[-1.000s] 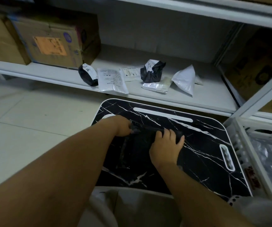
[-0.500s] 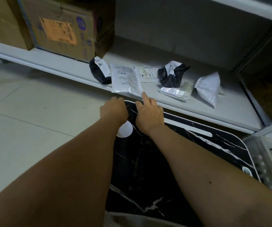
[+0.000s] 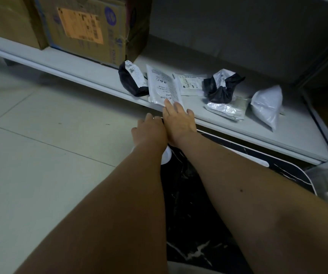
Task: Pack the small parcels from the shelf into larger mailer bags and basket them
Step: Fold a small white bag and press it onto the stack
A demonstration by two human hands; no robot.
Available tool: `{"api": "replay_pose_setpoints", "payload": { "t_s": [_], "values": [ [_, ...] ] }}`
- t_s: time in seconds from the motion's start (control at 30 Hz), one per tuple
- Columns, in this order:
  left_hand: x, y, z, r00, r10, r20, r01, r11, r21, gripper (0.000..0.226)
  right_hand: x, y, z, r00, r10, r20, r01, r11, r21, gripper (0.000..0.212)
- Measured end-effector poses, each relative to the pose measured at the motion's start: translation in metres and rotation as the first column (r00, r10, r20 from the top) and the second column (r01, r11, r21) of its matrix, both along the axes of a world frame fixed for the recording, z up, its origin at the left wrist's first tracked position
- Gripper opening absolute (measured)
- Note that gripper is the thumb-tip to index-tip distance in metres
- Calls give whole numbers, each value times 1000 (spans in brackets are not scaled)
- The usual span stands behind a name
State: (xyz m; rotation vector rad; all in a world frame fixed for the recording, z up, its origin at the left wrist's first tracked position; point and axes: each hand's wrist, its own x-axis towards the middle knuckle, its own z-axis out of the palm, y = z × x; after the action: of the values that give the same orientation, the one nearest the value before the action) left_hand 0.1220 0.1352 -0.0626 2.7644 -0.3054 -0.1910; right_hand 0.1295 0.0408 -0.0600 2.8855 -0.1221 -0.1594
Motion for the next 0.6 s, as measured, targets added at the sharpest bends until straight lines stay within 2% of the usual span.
{"api": "replay_pose_setpoints", "payload": {
  "t_s": [0.2, 0.3, 0.4, 0.5, 0.6],
  "values": [
    [-17, -2, 27, 996, -77, 39, 77, 997, 6, 42, -61, -11, 19, 990, -12, 141, -1, 996, 92, 72],
    [-31, -5, 45, 988, -132, 77, 131, 991, 7, 55, -95, -20, 35, 977, -65, 203, 21, 977, 214, 78],
    [-57, -10, 67, 966, -195, 167, 198, 980, 0, 55, -133, -29, 51, 953, -108, 282, -4, 929, 370, 79],
    [-89, -16, 78, 944, -260, 203, 270, 962, -25, 61, -168, -36, 70, 900, -224, 373, 3, 861, 508, 60],
    [-120, -21, 77, 936, -305, 173, 314, 949, -25, 67, -196, -43, 87, 807, -349, 476, 32, 831, 555, 33]
  ]
}}
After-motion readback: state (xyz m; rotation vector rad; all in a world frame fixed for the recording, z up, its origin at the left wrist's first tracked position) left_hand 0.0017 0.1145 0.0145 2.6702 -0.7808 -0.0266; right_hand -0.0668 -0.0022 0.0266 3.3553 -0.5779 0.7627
